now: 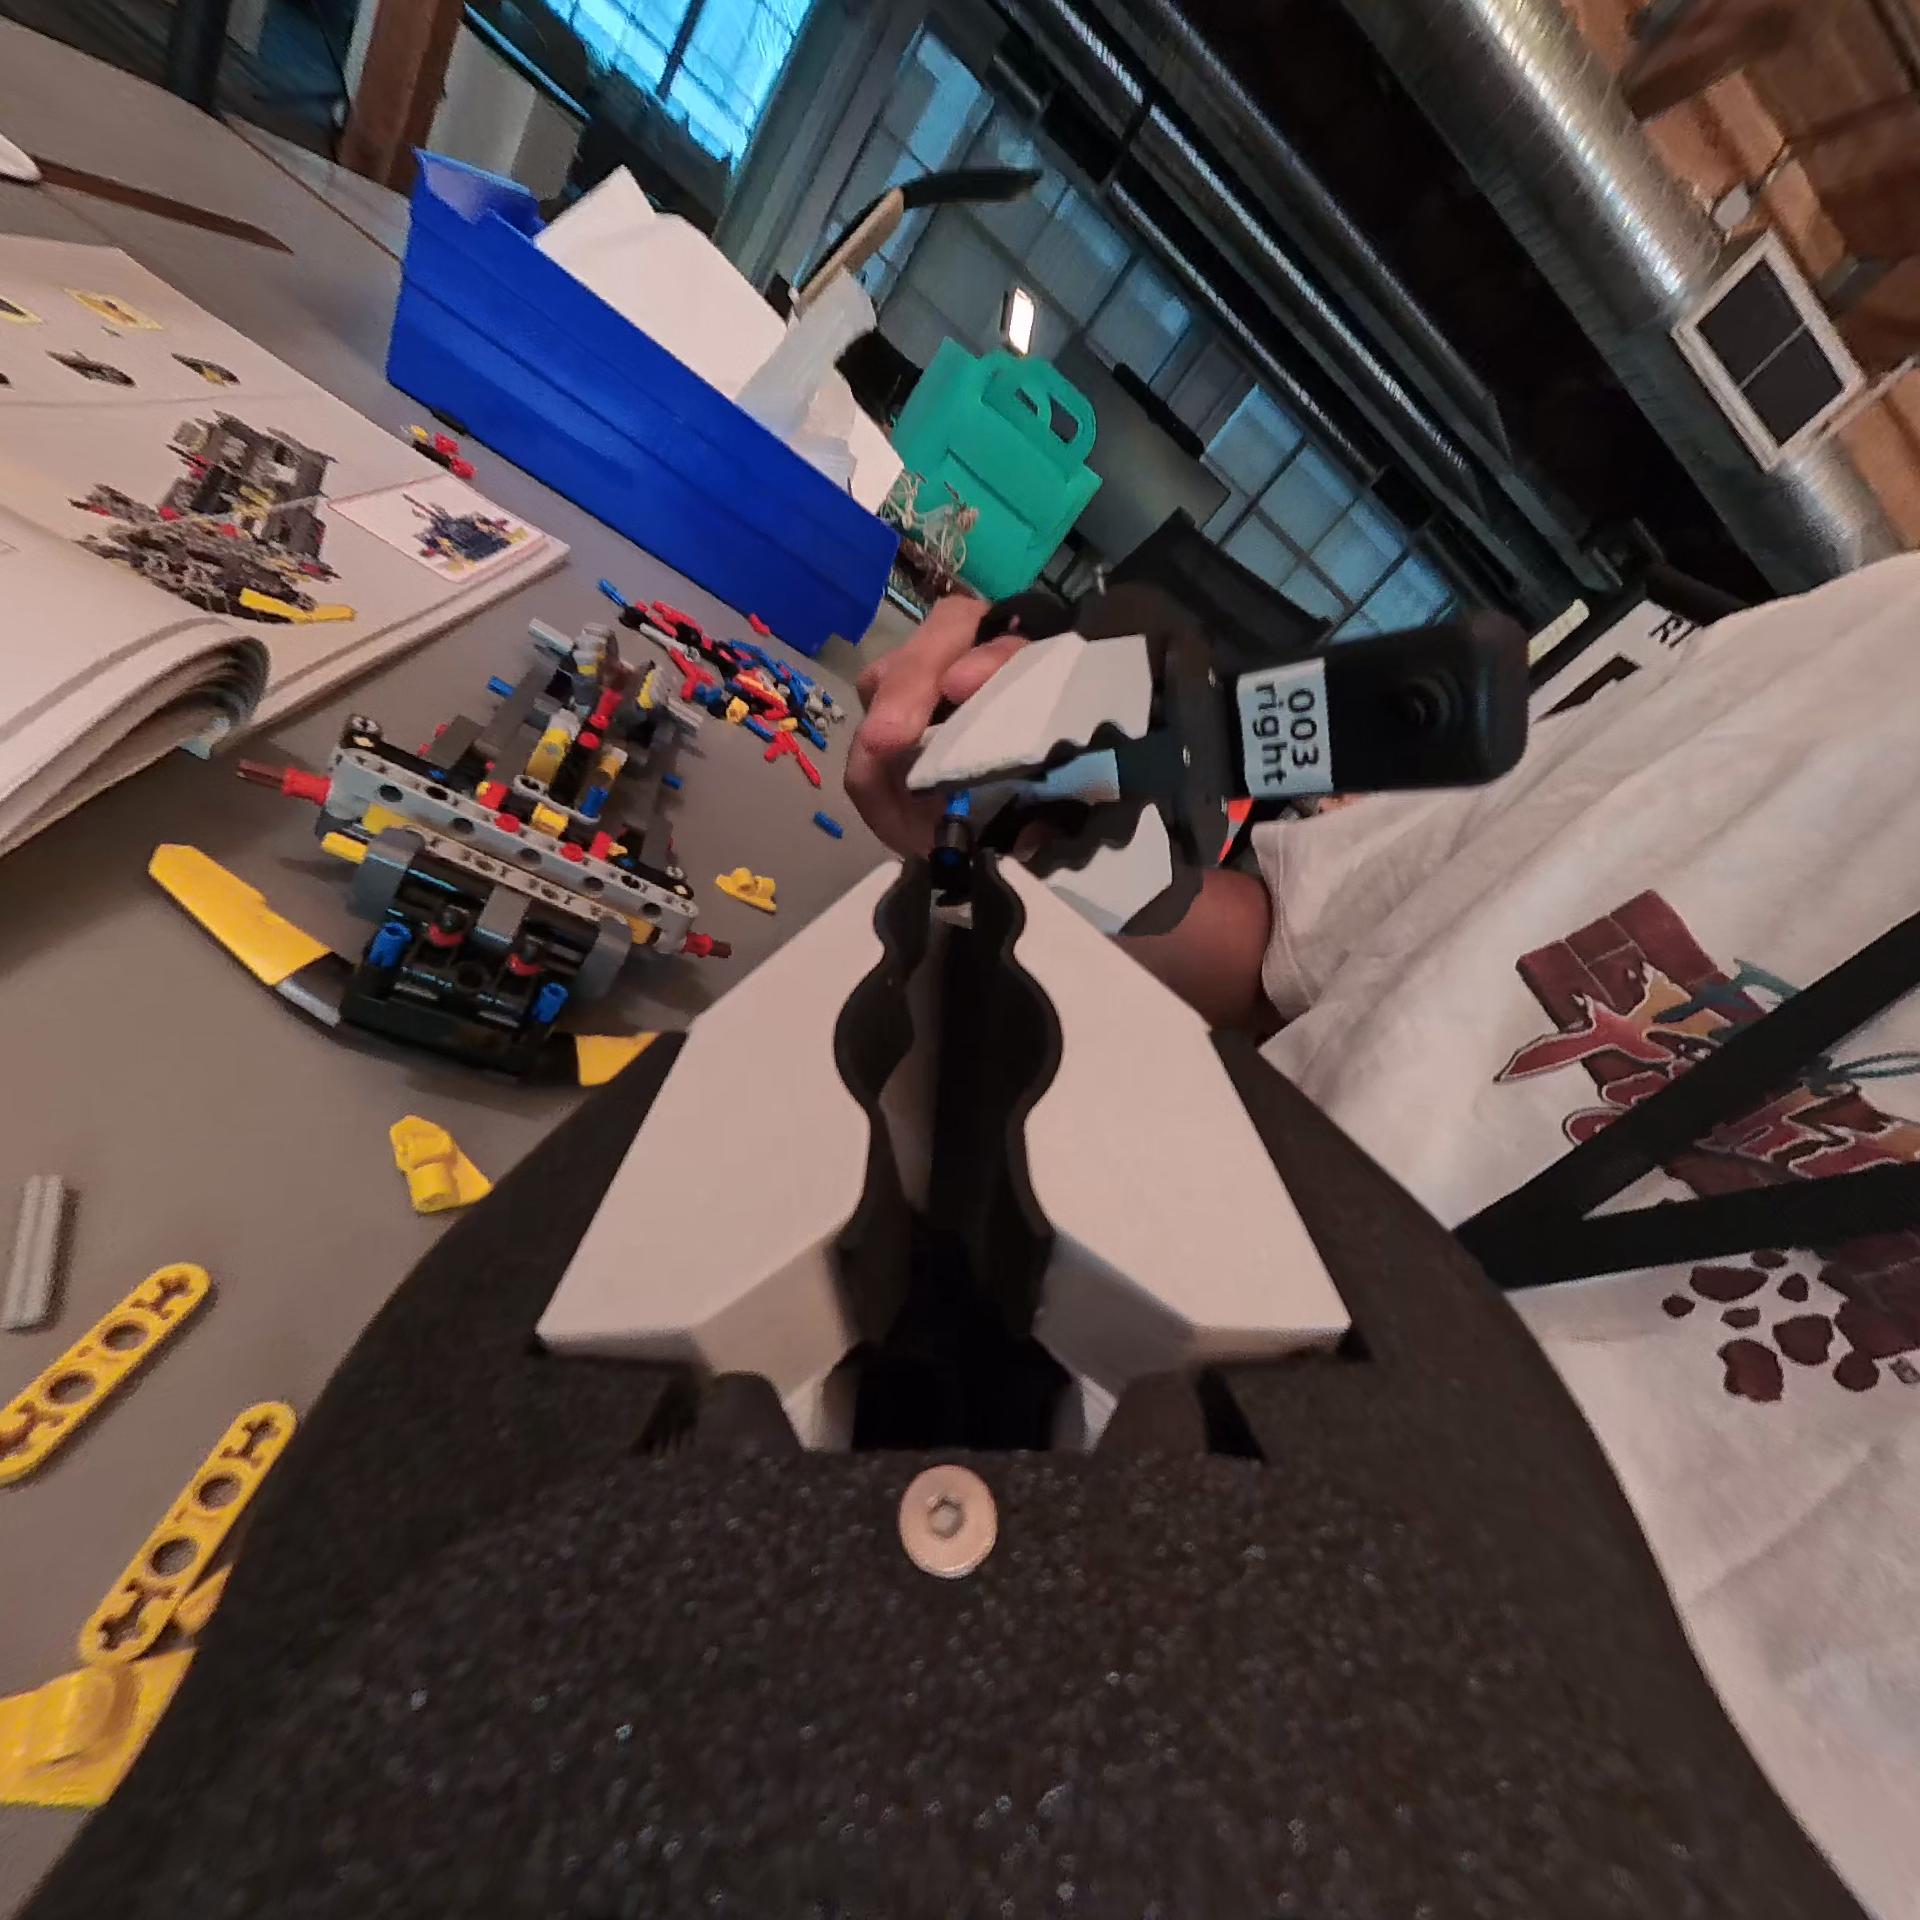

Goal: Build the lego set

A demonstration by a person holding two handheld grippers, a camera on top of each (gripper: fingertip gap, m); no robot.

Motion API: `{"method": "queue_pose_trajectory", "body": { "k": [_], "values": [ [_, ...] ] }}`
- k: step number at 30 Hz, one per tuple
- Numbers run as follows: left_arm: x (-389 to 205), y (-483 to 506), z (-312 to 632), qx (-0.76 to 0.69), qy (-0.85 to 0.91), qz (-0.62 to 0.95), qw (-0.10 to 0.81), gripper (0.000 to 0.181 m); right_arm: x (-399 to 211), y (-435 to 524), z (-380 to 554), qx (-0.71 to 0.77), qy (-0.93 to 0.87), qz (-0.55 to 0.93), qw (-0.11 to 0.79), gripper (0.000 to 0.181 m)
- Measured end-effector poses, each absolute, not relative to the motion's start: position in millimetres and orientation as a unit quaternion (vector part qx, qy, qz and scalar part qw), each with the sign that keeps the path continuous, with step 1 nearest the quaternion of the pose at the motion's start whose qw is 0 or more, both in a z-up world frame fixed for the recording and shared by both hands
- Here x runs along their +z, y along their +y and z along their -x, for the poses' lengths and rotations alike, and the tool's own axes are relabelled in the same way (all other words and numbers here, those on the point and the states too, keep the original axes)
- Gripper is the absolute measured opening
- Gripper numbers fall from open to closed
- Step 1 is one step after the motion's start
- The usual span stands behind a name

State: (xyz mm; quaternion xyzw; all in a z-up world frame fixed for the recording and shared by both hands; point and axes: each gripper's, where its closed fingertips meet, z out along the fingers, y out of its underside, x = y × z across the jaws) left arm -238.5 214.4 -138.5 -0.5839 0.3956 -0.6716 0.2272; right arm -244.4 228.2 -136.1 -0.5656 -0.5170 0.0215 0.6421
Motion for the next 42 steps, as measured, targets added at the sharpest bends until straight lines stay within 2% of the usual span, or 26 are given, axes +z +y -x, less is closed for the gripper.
{"method": "queue_pose_trajectory", "body": {
  "k": [10, 18, 24, 26, 28, 42],
  "values": [
    [-109.3, 221.9, 234.3, -0.686, 0.355, 0.552, 0.313, 0.008, -109.1, 235.2, 243.4, 0.0, -0.444, 0.566, 0.695, 0.018],
    [-102.4, 230.6, 237.0, -0.712, 0.314, 0.545, 0.313, 0.002, -107.0, 235.4, 243.7, -0.002, -0.434, 0.567, 0.7, 0.018],
    [-105.1, 226.1, 234.5, -0.716, 0.32, 0.544, 0.297, 0.016, -105.7, 236.8, 242.0, 0.003, -0.427, 0.569, 0.702, 0.018],
    [-106.0, 224.0, 232.1, -0.714, 0.325, 0.546, 0.295, 0.016, -105.1, 236.3, 242.2, 0.01, -0.426, 0.57, 0.703, 0.018],
    [-104.9, 223.8, 231.7, -0.715, 0.324, 0.543, 0.298, 0.007, -104.6, 235.7, 242.6, 0.016, -0.424, 0.57, 0.704, 0.018],
    [-107.5, 228.4, 234.2, -0.703, 0.328, 0.553, 0.304, 0.006, -110.0, 235.3, 241.8, 0.067, -0.415, 0.593, 0.686, 0.02]
  ]
}}
